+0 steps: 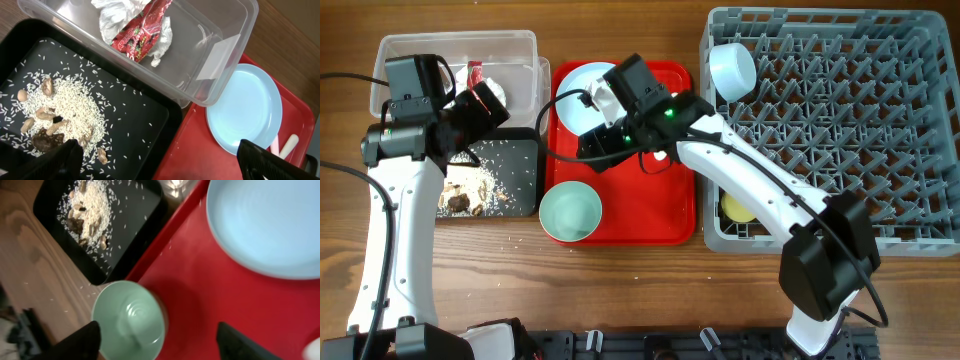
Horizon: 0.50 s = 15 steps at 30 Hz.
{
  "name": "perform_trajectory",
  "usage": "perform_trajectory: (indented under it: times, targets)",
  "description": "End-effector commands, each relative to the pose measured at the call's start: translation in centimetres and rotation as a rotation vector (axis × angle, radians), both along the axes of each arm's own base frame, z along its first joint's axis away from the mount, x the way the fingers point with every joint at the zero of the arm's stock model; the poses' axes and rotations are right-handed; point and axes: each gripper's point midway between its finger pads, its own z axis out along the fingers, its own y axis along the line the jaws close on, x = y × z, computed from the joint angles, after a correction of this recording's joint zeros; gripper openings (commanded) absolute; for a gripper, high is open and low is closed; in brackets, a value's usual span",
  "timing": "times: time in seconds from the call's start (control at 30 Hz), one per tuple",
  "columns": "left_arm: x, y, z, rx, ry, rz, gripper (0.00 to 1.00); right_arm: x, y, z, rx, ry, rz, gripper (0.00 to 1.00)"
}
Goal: Sort waste into correct bins and load items into the dishwasher rack
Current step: 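Grasp the mint bowl with the right gripper and lift it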
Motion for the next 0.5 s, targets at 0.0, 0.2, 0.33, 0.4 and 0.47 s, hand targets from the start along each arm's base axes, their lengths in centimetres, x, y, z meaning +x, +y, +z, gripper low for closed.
perform_trajectory:
  times: [0.0, 0.2, 0.33, 0.4, 0.47]
  targets:
    - [0.1, 0.3, -0.1, 0.011, 0.004, 0.006, 1.00, -2.5, 0.2, -4.6, -0.037, 0.214, -0.127, 0.64]
    - [0.1, 0.3, -0.1, 0.011, 0.004, 0.005, 1.00, -4.8, -0.9, -10.4, -0.128, 0.325, -0.235, 0.52]
    - [0.1, 0.3, -0.1, 0.011, 0.004, 0.006, 1.00, -5.2, -1.1, -12.4, -0.162, 0.366, -0.256, 0.48]
    - [0.1, 0.3, -0.1, 0.011, 0.004, 0.005, 1.00, -5.1, -1.1, -13.2, -0.169, 0.372, -0.257, 0.40]
    - [0.1, 0.3, -0.1, 0.011, 0.004, 0.006, 1.00, -5.0, -1.0, -13.4, -0.167, 0.370, -0.257, 0.28]
